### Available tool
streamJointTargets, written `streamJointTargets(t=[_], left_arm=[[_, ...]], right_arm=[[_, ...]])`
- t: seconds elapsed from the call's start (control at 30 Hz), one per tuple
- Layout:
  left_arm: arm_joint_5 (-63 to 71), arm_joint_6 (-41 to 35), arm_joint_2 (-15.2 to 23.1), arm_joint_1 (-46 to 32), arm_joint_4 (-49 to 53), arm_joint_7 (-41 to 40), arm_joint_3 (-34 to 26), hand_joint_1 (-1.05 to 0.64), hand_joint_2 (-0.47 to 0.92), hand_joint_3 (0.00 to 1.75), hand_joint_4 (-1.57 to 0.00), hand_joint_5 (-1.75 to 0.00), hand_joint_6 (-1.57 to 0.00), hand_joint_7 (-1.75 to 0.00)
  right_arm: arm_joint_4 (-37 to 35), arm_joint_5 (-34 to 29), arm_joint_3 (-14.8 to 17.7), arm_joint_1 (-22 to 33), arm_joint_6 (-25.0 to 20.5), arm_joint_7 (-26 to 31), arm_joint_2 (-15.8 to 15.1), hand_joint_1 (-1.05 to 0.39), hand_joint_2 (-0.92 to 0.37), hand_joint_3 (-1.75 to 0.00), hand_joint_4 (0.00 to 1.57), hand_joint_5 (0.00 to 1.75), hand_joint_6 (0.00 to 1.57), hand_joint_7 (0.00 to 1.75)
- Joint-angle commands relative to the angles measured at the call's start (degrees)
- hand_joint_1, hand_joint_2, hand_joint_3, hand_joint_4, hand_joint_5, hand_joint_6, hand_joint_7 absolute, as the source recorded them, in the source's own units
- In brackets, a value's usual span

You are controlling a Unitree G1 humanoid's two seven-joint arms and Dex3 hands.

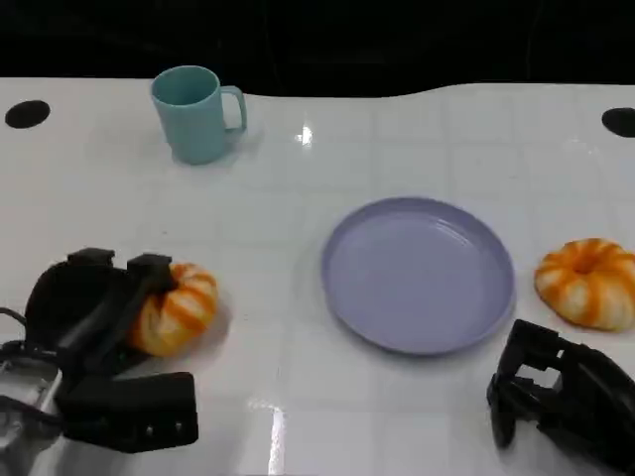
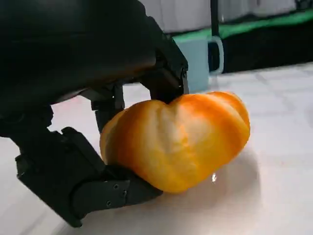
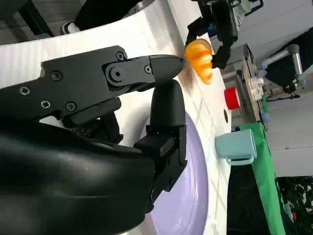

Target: Grasp the bread from the table and place it into the plate.

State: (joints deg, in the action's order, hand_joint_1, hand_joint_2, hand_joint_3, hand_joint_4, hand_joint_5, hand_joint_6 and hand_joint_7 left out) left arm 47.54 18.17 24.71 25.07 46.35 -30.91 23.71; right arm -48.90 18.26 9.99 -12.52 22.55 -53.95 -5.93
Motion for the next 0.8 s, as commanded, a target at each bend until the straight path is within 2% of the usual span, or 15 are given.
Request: streamJointTargets(t=[0.03,0.13,0.17,0.2,0.27,0.3,0.33,0.37,0.43,0.47,0.53,0.6,0.77,0.8], left_arm=[[0.19,-2.58,0.73,-0.09,-4.81,0.40,-0.26,-0.19,0.28,1.45,-0.81,-1.75,-0.71,-1.75],[-0.18,-4.73,1.28,0.24,-10.39,5.61,-0.36,-0.20,0.27,1.47,-0.79,-1.75,-0.71,-1.70],[-0.44,-5.32,1.35,0.67,-12.37,7.81,-0.43,-0.23,0.31,1.41,-0.79,-1.75,-0.73,-1.60],[-0.57,-5.80,1.39,0.88,-13.80,9.35,-0.53,-0.26,0.40,1.26,-0.78,-1.75,-0.81,-1.36],[0.23,-5.79,1.27,2.17,-15.07,10.03,-0.23,-0.29,0.45,1.10,-0.79,-1.75,-0.89,-1.14],[0.29,-4.97,0.91,3.45,-14.67,9.91,-0.04,-0.29,0.46,1.08,-0.80,-1.75,-0.90,-1.16],[0.27,-4.35,0.65,4.36,-14.32,9.85,0.08,-0.29,0.46,1.10,-0.82,-1.75,-0.85,-1.34],[-0.45,-3.67,0.06,5.74,-13.86,10.78,0.07,-0.29,0.46,1.12,-0.83,-1.75,-0.82,-1.43],[-1.33,-2.95,-0.54,7.18,-13.32,11.94,0.02,-0.30,0.44,1.12,-0.86,-1.75,-0.82,-1.46],[-1.90,-3.46,-1.10,8.52,-13.31,14.37,0.21,-0.30,0.44,1.12,-0.86,-1.75,-0.82,-1.46],[-2.18,-5.21,-2.21,11.02,-13.78,18.85,0.82,-0.33,0.54,0.87,-0.84,-1.75,-0.83,-1.37],[-1.77,-6.25,-3.50,13.64,-13.64,21.76,1.68,-0.34,0.59,0.66,-0.85,-1.75,-0.84,-1.38],[-2.11,-7.66,-7.36,18.27,-11.72,25.57,3.22,-0.33,0.66,0.58,-0.87,-1.75,-0.85,-1.30],[-2.13,-7.70,-8.06,19.01,-11.17,26.03,3.55,-0.32,0.68,0.55,-0.87,-1.75,-0.88,-1.17]], right_arm=[[-1.39,1.08,0.86,-0.03,-0.13,-1.13,-0.61,-0.60,-0.92,-0.22,0.73,1.75,0.64,1.60],[-1.95,1.18,1.04,-0.26,0.12,-1.54,-0.47,-0.60,-0.92,-0.22,0.73,1.75,0.64,1.61],[-2.01,1.07,1.02,-0.31,0.11,-1.45,-0.45,-0.60,-0.92,-0.22,0.73,1.75,0.64,1.61],[-2.06,1.00,1.01,-0.34,0.10,-1.38,-0.43,-0.60,-0.92,-0.21,0.74,1.75,0.64,1.61],[-2.26,0.68,0.86,-0.48,0.59,-1.39,-0.51,-0.61,-0.92,-0.21,0.74,1.75,0.65,1.61],[-2.44,1.02,1.02,-0.58,0.40,-1.74,-0.39,-0.60,-0.92,-0.21,0.74,1.75,0.65,1.60],[-2.59,1.30,1.16,-0.66,0.25,-2.00,-0.30,-0.60,-0.92,-0.20,0.74,1.75,0.65,1.60],[-2.46,1.45,1.21,-0.56,-0.05,-1.98,-0.22,-0.60,-0.92,-0.20,0.74,1.75,0.65,1.60],[-2.22,1.52,1.16,-0.40,-0.28,-1.84,-0.18,-0.60,-0.92,-0.18,0.73,1.75,0.65,1.60],[-2.06,1.29,1.00,-0.25,0.15,-1.57,-0.21,-0.60,-0.92,-0.18,0.73,1.75,0.65,1.60],[-1.91,1.13,0.77,-0.10,0.59,-1.35,-0.27,-0.61,-0.92,-0.19,0.73,1.75,0.65,1.60],[-1.75,0.92,0.52,0.00,0.61,-1.07,-0.40,-0.62,-0.92,-0.20,0.73,1.75,0.65,1.60],[-2.22,0.46,0.18,-0.05,1.91,-0.95,-0.74,-0.61,-0.92,-0.21,0.72,1.75,0.64,1.62],[-2.22,0.44,0.14,-0.06,2.00,-0.99,-0.79,-0.61,-0.92,-0.22,0.72,1.75,0.63,1.62]])
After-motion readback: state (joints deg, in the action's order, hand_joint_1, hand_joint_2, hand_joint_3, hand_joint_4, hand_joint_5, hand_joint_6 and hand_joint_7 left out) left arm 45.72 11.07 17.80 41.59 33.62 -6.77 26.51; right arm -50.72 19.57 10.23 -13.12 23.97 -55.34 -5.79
